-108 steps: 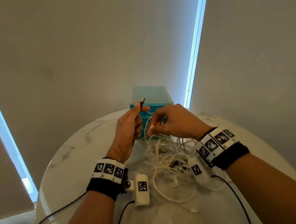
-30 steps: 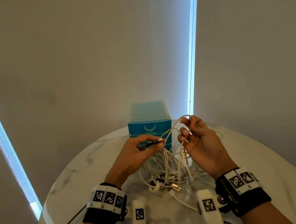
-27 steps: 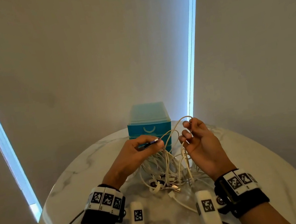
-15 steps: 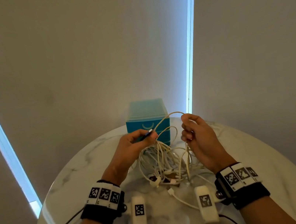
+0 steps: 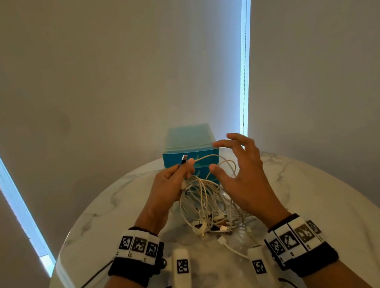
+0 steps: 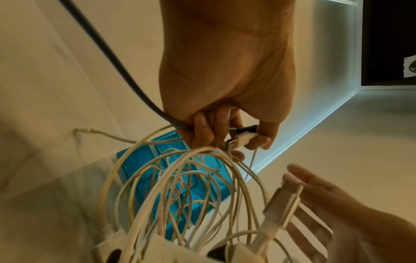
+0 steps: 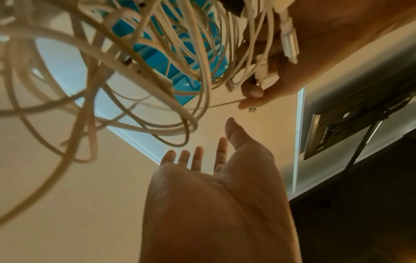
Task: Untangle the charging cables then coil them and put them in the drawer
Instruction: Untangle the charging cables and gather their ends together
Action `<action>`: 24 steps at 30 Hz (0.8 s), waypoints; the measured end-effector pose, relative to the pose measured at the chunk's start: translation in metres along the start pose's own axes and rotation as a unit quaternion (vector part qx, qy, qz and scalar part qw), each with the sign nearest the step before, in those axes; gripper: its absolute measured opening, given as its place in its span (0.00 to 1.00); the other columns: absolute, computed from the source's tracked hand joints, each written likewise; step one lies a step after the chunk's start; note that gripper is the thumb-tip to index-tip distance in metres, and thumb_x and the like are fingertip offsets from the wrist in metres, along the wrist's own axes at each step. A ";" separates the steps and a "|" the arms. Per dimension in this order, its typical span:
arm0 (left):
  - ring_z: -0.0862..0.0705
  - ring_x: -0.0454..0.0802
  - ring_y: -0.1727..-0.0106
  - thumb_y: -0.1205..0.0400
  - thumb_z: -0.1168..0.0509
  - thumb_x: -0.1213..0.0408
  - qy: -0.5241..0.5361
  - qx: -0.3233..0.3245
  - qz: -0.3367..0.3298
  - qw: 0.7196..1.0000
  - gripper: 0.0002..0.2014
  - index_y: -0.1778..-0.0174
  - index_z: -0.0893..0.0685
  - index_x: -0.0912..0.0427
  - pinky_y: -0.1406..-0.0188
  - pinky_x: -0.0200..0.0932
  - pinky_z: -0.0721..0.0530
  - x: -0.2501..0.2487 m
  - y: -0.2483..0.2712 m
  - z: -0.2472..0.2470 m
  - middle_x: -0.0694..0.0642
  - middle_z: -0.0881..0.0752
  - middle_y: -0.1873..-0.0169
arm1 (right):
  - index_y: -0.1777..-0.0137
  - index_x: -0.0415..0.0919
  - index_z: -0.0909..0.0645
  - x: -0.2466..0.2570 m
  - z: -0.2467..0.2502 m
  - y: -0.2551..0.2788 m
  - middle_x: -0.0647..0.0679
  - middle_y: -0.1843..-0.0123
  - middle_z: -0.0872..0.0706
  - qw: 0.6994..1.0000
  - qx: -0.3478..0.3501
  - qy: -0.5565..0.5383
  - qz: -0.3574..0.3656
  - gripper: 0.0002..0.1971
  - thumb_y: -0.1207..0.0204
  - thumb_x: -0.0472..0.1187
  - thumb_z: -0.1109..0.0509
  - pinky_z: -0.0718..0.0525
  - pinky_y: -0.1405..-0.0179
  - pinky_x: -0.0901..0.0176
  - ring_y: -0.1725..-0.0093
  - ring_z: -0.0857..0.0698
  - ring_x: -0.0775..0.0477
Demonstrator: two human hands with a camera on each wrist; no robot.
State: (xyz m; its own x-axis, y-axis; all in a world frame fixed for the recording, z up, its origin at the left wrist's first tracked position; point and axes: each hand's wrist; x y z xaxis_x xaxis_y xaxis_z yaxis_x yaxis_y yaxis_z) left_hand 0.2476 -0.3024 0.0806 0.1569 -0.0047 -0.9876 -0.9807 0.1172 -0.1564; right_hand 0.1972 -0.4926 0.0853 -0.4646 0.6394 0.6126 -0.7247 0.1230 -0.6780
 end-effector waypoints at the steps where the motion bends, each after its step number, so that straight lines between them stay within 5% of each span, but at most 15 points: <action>1: 0.14 0.38 0.67 0.13 0.29 0.43 0.009 0.002 0.007 1.000 0.22 0.47 0.07 0.61 0.61 0.38 0.19 -0.003 0.002 0.000 0.44 0.11 0.69 | 0.23 0.66 0.24 0.001 -0.001 0.000 0.64 0.16 0.30 1.000 0.023 0.009 0.014 0.24 0.15 0.47 0.22 0.36 0.11 0.39 0.12 0.37 0.55; 4: 0.18 0.37 0.72 0.11 0.31 0.48 0.024 0.042 -0.003 0.999 0.18 0.53 0.14 0.63 0.65 0.39 0.24 -0.006 0.004 0.004 0.43 0.16 0.73 | 0.21 0.66 0.23 -0.005 -0.006 0.003 0.66 0.19 0.23 0.996 0.094 0.002 -0.004 0.23 0.13 0.47 0.24 0.30 0.12 0.34 0.13 0.30 0.51; 10: 0.26 0.42 0.73 0.12 0.30 0.49 0.030 0.085 -0.005 0.996 0.18 0.65 0.16 0.53 0.69 0.39 0.29 -0.011 0.009 0.008 0.49 0.21 0.72 | 0.30 0.65 0.15 -0.009 -0.013 0.003 0.56 0.30 0.13 0.995 0.093 0.019 -0.032 0.14 0.14 0.59 0.27 0.20 0.30 0.52 0.28 0.20 0.51; 13: 0.31 0.41 0.76 0.10 0.33 0.43 0.069 0.081 0.006 0.994 0.20 0.62 0.16 0.53 0.72 0.40 0.39 -0.013 0.011 0.008 0.49 0.23 0.72 | 0.40 0.57 0.10 -0.007 -0.013 0.003 0.57 0.38 0.11 0.998 0.050 0.014 -0.022 0.08 0.15 0.56 0.24 0.15 0.36 0.59 0.35 0.16 0.55; 16: 0.41 0.46 0.75 0.07 0.44 0.38 0.168 0.091 0.010 0.982 0.29 0.49 0.08 0.59 0.67 0.50 0.48 -0.009 0.009 0.008 0.54 0.23 0.67 | 0.43 0.52 0.08 0.000 -0.002 0.001 0.61 0.46 0.09 0.997 -0.071 -0.016 0.007 0.05 0.15 0.49 0.21 0.19 0.44 0.75 0.43 0.12 0.64; 21: 0.30 0.49 0.71 0.05 0.53 0.38 0.238 0.074 0.022 0.968 0.36 0.30 0.10 0.63 0.69 0.42 0.34 -0.006 0.006 0.006 0.59 0.11 0.55 | 0.40 0.49 0.10 0.031 0.013 -0.005 0.57 0.46 0.06 0.976 -0.203 -0.079 0.011 0.06 0.10 0.48 0.26 0.14 0.48 0.74 0.45 0.09 0.59; 24: 0.15 0.53 0.61 0.06 0.54 0.38 0.247 0.079 0.030 0.965 0.36 0.27 0.12 0.64 0.58 0.45 0.20 -0.004 0.002 0.007 0.63 0.11 0.49 | 0.44 0.46 0.11 0.047 0.009 -0.005 0.53 0.53 0.06 0.972 -0.121 -0.193 -0.058 0.07 0.09 0.47 0.29 0.14 0.57 0.74 0.52 0.09 0.61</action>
State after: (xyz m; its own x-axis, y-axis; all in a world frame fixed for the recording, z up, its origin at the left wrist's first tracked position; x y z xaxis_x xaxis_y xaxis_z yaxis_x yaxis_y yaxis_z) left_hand 0.2455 -0.2949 0.0841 -0.0117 -0.4618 -0.8869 -0.9503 0.2810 -0.1338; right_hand 0.1740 -0.4702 0.1214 -0.5773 0.2836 0.7657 -0.6648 0.3812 -0.6424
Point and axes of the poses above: each hand's wrist, its own y-axis away from the middle knuckle, its own z-axis out of the back of the hand, x = y × z
